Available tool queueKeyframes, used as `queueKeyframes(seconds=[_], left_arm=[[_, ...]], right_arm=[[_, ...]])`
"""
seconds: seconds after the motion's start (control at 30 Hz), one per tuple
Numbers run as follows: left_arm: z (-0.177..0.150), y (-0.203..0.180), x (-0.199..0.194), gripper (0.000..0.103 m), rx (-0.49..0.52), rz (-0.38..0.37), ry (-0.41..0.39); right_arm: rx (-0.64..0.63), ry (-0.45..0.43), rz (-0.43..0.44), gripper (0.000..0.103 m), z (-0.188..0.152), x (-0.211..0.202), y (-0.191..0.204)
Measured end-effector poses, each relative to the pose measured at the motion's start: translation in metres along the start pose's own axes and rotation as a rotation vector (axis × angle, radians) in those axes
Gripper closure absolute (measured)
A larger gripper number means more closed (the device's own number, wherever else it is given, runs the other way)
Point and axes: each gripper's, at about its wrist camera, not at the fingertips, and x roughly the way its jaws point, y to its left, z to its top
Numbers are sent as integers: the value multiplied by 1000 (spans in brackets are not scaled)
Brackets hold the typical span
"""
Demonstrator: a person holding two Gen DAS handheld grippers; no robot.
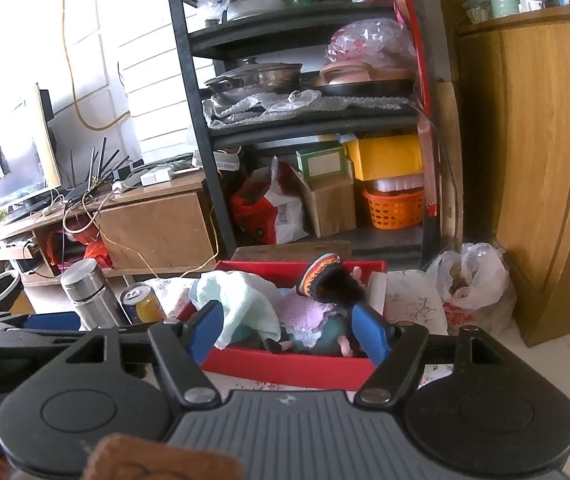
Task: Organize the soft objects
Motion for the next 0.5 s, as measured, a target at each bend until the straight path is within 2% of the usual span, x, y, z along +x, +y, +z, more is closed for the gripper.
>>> queueKeyframes(seconds=[0.5], left_arm=[[0,-1,-3,14,-4,26,-18]], right_arm=[[19,-3,1,60,-1,0,-1]])
